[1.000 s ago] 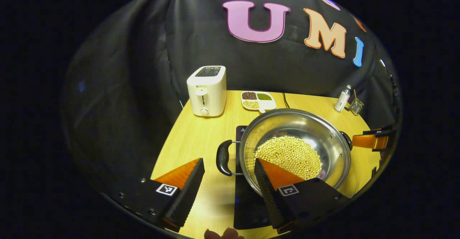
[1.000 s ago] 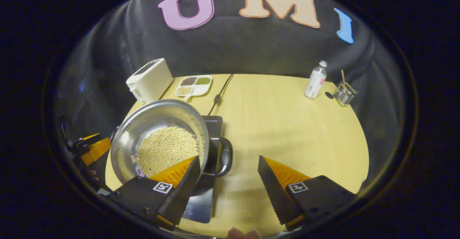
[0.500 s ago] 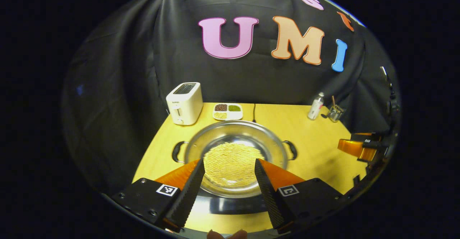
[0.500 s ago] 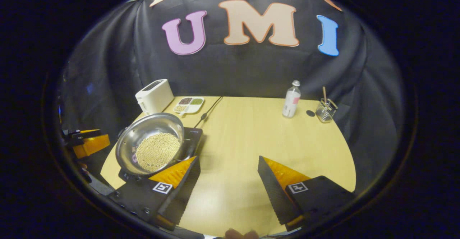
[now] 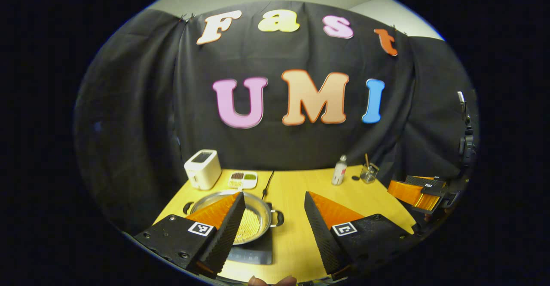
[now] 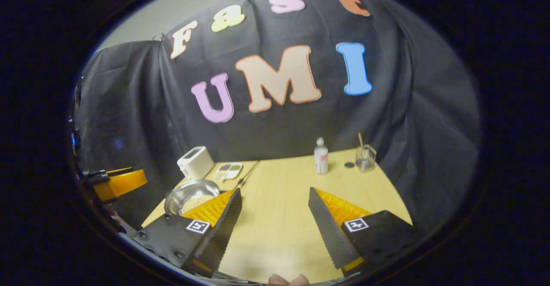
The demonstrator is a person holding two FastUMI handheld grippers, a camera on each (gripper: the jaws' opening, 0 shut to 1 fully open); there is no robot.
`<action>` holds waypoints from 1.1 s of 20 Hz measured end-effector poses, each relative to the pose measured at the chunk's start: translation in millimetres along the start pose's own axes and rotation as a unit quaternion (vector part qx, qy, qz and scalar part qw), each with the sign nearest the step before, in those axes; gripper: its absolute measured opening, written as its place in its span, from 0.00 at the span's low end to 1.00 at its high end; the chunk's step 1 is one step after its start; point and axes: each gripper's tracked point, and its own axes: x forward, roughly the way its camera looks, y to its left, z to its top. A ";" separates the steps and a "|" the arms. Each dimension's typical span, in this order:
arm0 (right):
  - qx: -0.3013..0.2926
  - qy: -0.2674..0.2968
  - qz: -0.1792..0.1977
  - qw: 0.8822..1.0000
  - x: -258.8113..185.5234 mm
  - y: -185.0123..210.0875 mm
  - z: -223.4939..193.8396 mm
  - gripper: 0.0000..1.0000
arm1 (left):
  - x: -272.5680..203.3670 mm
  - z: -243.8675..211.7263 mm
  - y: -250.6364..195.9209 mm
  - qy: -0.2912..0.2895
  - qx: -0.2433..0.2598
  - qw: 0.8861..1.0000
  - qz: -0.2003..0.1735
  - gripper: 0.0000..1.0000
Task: First push the handle of the pot to place it horizontally, then grasp the pot with both hands and set it on the induction cooktop.
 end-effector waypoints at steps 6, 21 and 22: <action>-0.046 -0.118 -0.004 0.992 -22.9 6.2 69.2 0.92 | -10.9 97.3 -30.9 -0.118 -0.013 0.992 -0.046 0.83; -0.149 -0.074 -0.044 0.985 -9.4 50.3 10.2 0.99 | -10.7 4.0 58.9 -0.051 -0.040 0.997 -0.045 0.85; -0.152 -0.070 -0.049 0.985 -10.3 52.4 7.1 0.99 | -9.4 2.1 63.2 -0.050 -0.049 0.996 -0.049 0.85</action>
